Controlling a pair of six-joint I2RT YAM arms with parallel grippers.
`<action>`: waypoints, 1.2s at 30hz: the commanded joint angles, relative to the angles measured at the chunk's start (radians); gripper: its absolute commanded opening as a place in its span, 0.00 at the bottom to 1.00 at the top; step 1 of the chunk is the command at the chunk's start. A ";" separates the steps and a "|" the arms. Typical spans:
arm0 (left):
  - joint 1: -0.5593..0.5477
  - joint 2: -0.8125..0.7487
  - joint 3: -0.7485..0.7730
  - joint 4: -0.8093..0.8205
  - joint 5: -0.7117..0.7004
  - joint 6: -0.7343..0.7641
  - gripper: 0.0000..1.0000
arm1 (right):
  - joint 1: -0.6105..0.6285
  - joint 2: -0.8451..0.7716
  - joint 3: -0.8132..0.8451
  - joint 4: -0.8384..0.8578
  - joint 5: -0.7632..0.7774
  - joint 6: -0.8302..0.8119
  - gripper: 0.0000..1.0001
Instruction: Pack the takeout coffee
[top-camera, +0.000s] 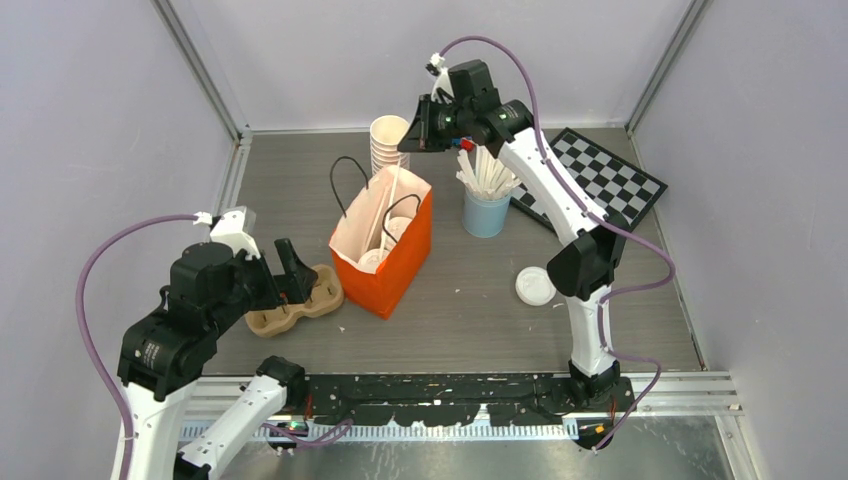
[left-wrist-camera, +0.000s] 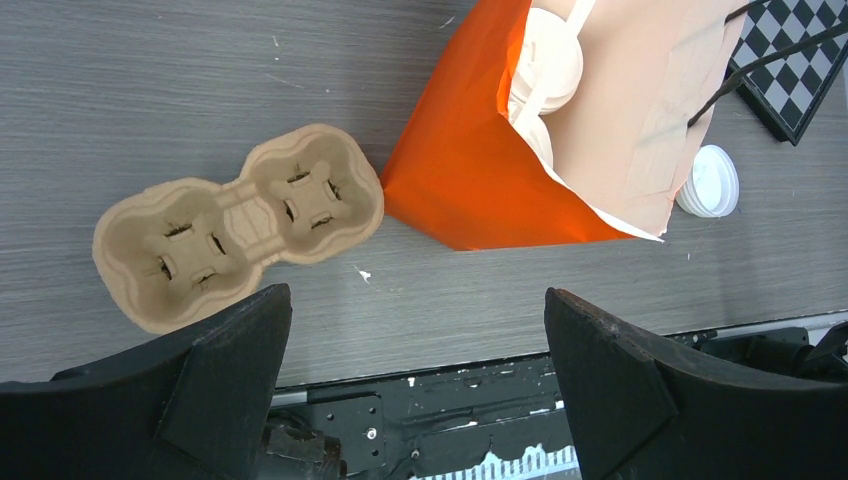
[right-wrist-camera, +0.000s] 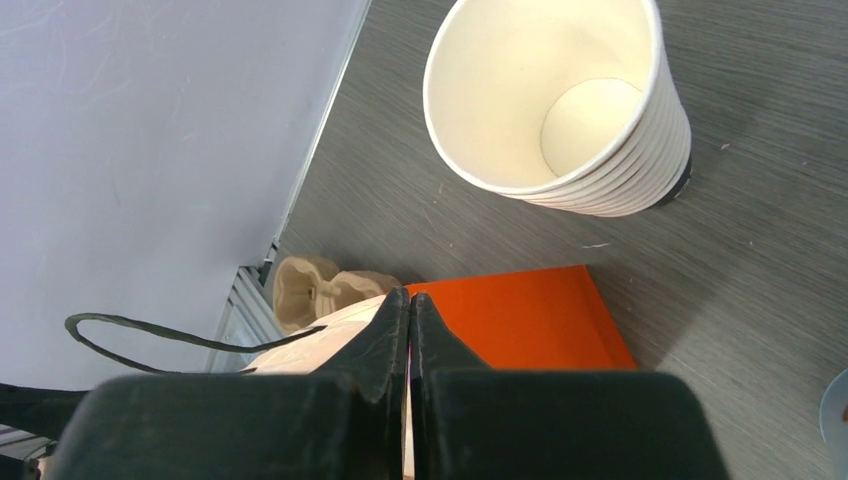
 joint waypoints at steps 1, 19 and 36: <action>0.003 -0.002 -0.005 0.009 -0.007 -0.001 1.00 | 0.025 -0.031 -0.014 0.029 -0.037 -0.024 0.02; 0.003 0.018 -0.003 0.023 -0.005 -0.010 1.00 | 0.069 -0.140 -0.004 -0.061 0.077 -0.100 0.28; 0.003 0.111 0.230 0.156 0.035 0.029 1.00 | 0.056 -0.558 -0.262 -0.112 0.429 -0.127 0.88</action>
